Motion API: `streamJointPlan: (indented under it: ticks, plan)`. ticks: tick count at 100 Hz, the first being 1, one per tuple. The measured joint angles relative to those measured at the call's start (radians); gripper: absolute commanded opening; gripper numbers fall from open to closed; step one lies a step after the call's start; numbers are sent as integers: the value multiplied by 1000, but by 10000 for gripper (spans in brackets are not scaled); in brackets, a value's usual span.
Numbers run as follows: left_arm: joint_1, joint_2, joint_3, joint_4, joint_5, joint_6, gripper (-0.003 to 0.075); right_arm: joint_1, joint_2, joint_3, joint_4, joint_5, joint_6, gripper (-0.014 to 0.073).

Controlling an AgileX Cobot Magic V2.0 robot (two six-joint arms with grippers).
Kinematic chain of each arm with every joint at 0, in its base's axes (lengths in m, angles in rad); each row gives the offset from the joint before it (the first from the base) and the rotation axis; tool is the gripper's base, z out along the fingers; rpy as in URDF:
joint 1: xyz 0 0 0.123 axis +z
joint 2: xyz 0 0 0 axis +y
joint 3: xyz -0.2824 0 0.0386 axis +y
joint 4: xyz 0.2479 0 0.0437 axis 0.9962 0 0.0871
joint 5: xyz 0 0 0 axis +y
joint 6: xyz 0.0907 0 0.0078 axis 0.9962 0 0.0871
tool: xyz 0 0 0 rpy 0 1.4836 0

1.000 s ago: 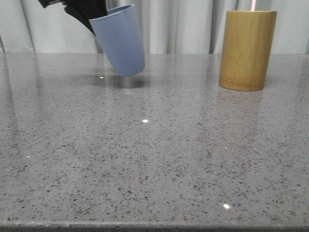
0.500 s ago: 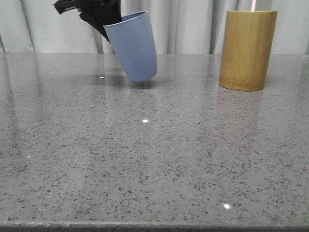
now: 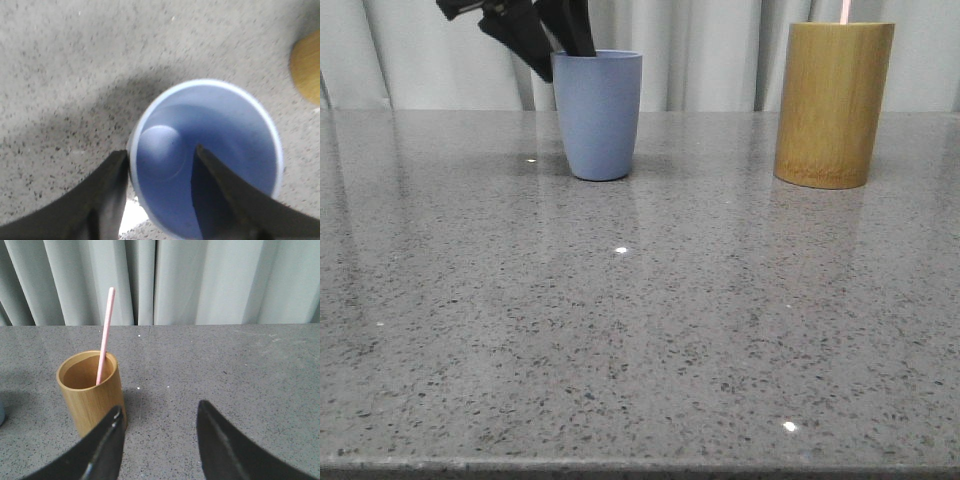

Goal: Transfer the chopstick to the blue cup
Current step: 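Release the blue cup and lift the left gripper away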

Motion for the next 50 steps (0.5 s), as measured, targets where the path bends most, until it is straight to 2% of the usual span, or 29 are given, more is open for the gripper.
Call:
streamJointPlan:
  ticks: [18,50]
  plan:
    - [0,0,-74,-7,13,-1,311,0,0,0,0,0,0,360]
    - [0,-70,-85,22,27,-4,303,0,0,0,0,-4,0,360]
